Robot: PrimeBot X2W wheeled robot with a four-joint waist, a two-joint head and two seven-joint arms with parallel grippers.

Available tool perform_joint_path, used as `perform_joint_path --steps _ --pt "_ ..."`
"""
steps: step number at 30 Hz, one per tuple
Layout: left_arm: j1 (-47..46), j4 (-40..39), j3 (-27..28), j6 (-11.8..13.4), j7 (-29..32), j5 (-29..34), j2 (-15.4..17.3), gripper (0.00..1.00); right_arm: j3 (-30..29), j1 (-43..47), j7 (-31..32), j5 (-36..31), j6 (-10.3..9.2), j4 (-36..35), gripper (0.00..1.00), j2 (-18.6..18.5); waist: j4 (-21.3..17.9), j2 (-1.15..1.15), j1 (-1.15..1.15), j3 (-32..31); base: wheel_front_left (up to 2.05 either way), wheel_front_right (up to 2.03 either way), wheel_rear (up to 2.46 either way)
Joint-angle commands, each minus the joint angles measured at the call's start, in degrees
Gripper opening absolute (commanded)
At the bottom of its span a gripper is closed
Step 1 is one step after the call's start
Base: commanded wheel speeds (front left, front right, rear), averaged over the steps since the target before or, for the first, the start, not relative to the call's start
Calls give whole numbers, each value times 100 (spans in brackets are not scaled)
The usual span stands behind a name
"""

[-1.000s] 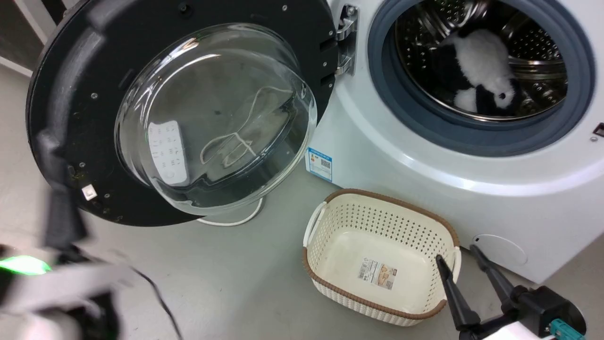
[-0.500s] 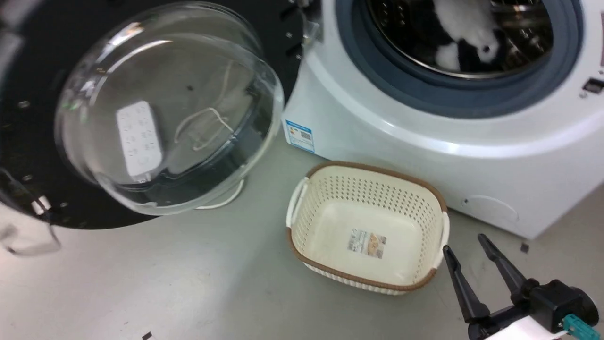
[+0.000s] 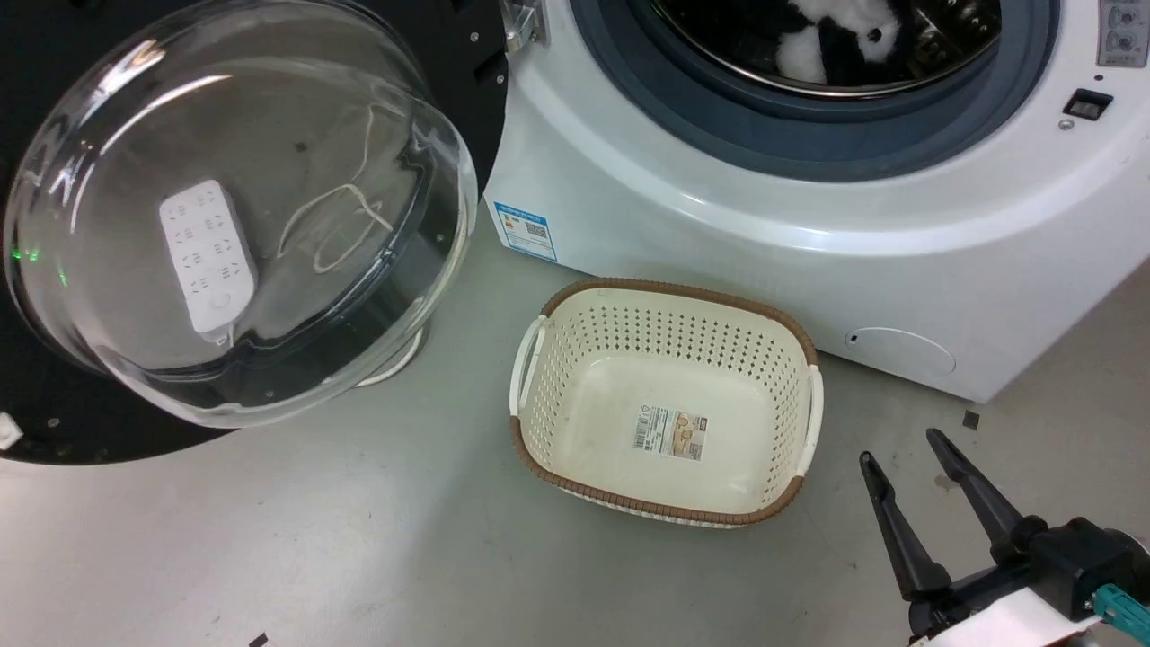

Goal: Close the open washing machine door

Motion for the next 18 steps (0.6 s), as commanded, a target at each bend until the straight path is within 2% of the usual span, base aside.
perform_joint_path --steps 1,5,9,15,18 --pt "146 15 -85 -19 196 -81 -72 0 -9 -62 -13 39 -3 2 100 -19 14 0 0 -34 0 0 0" --pt "411 -95 -131 -48 703 -257 -98 0 -26 -39 -25 41 -3 81 100 54 48 0 0 -197 0 0 0" --pt "739 -404 -221 -193 1325 -538 -247 0 -30 0 -54 21 -3 199 100 199 89 0 0 -452 0 0 0" --pt "1320 -1073 -378 -352 2103 -977 -709 0 -64 71 -98 -44 -3 384 100 454 150 0 0 -874 0 0 0" --pt "1554 -1450 -358 -428 2370 -1347 -1129 0 -162 99 -121 -80 -3 459 100 576 159 0 0 -1059 0 0 0"
